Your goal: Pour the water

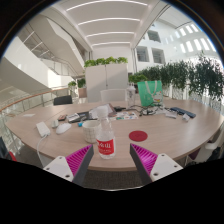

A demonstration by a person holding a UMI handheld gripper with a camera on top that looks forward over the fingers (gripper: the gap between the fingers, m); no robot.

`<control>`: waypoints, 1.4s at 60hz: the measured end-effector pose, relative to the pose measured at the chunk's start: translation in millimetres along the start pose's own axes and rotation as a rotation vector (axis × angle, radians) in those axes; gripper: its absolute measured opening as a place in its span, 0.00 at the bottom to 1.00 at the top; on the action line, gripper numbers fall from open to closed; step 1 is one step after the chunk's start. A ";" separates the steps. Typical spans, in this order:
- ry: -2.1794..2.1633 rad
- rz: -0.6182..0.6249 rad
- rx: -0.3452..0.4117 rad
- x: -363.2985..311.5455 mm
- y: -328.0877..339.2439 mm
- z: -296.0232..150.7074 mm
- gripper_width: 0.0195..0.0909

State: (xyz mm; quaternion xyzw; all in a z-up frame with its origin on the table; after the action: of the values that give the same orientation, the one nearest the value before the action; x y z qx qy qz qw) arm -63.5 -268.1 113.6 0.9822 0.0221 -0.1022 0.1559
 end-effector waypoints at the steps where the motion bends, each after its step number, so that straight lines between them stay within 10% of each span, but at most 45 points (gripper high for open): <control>1: -0.001 -0.001 0.004 -3.5 -9.5 3.2 0.88; 16: -0.059 0.029 0.082 -27.4 -103.5 12.0 0.87; 22: -0.046 0.047 0.078 -26.8 -125.4 15.8 0.43; 29: -0.039 0.072 0.161 -25.7 -129.0 18.4 0.33; 41: -0.077 0.069 0.083 -21.9 -132.9 13.2 0.15; 58: 0.103 0.184 0.036 19.4 -124.2 -82.9 0.14; 84: 2.021 0.276 -0.137 -10.3 -208.6 -142.8 0.14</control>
State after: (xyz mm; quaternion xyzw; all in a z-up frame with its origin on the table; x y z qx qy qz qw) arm -61.5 -25.6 185.7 0.5920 0.0356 0.7945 0.1305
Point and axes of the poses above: the point between the fingertips, and its own axes, seen from behind it with the camera up: x to the right, z down, y backward, against the way the camera looks, the point moved 9 cm from there along y, backward, against the way the camera looks, and after that the axes turned 8 degrees about -y, right-handed, at the moved point
